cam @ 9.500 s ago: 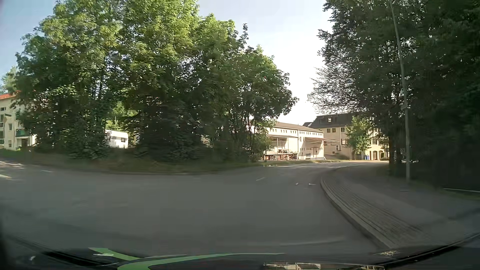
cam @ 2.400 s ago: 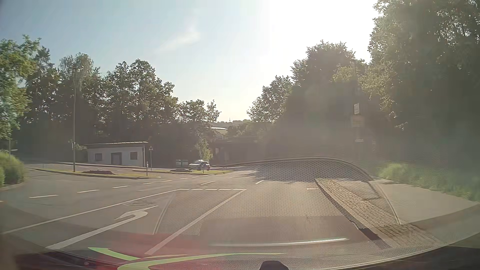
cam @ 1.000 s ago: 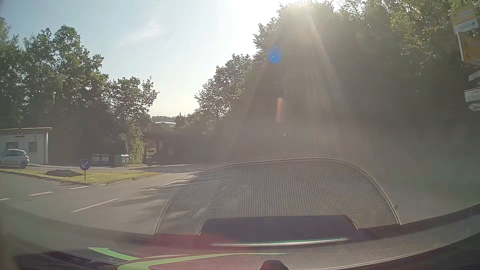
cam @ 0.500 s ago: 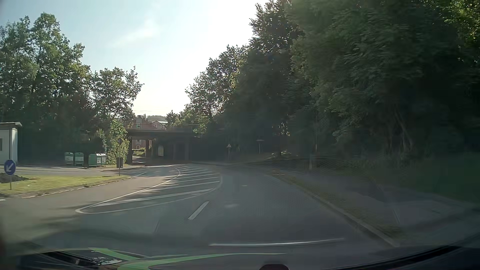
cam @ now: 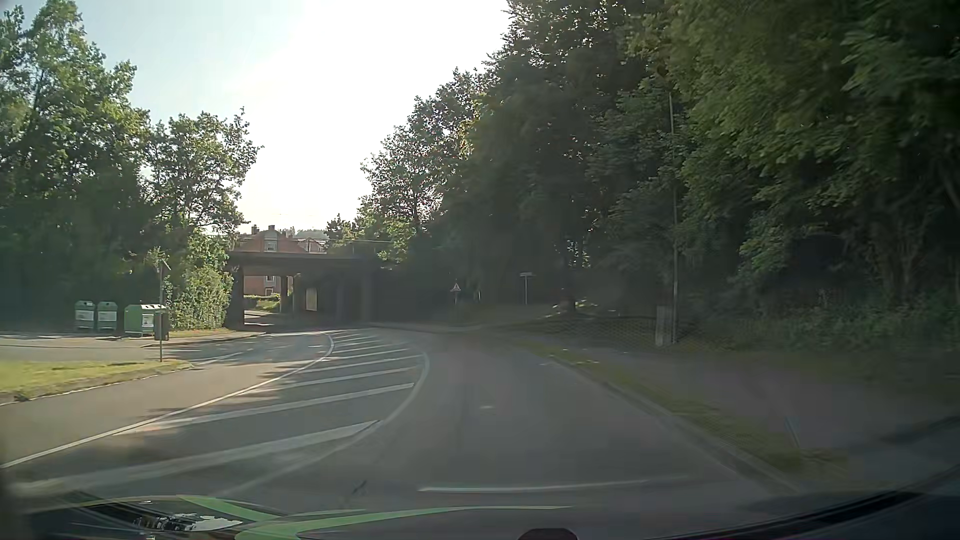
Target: Follow the waypoints while adhering to traffic rules and regulations
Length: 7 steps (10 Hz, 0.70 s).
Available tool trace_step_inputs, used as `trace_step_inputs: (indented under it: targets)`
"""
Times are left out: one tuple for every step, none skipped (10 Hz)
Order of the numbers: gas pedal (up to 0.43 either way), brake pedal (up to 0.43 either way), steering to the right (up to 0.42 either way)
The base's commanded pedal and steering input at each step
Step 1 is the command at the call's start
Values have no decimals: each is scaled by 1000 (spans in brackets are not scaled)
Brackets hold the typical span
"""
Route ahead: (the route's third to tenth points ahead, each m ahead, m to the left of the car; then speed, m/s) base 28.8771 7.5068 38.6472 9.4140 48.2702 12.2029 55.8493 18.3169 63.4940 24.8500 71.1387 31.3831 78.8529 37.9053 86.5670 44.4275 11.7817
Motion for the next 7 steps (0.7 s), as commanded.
trace_step_inputs:
  targets:
    - [8,0,-18]
    - [8,0,-22]
    - [8,0,-24]
    - [8,0,-28]
    - [8,0,-31]
    - [20,0,-33]
    - [20,0,-36]
